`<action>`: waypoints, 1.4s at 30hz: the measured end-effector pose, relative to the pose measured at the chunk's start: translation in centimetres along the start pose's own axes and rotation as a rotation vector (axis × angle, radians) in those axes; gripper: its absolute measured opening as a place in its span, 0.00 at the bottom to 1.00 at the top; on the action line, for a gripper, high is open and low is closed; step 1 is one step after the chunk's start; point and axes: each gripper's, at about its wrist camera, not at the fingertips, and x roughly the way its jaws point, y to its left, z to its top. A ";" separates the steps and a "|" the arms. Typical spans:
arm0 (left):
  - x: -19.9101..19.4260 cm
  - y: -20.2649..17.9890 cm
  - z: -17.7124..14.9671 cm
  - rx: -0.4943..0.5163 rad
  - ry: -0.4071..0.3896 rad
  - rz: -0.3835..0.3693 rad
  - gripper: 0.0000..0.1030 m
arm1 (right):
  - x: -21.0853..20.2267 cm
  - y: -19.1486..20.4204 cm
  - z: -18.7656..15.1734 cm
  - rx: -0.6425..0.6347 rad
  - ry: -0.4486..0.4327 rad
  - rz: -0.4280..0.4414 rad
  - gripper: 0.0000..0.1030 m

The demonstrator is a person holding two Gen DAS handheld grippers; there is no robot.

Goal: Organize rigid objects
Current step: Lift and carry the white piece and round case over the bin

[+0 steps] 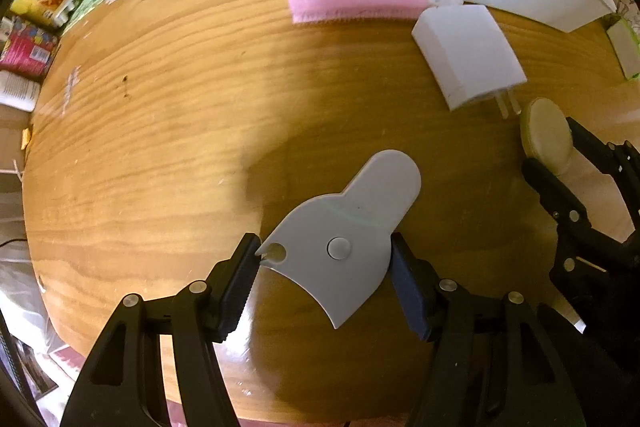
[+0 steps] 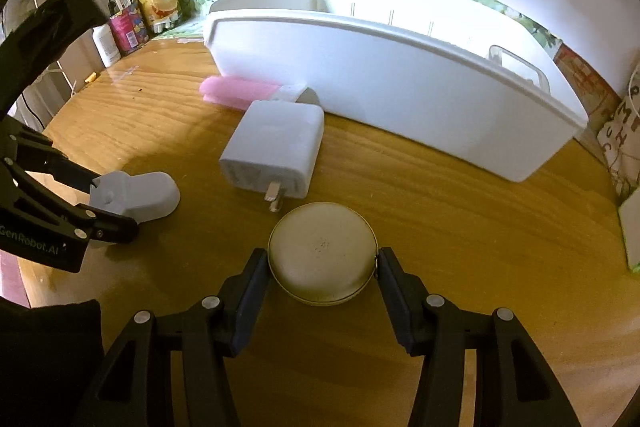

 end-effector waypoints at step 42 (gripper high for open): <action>-15.9 1.0 7.5 -0.061 -0.520 -0.005 0.66 | -10.2 -5.1 8.7 -0.021 -0.332 -0.044 0.54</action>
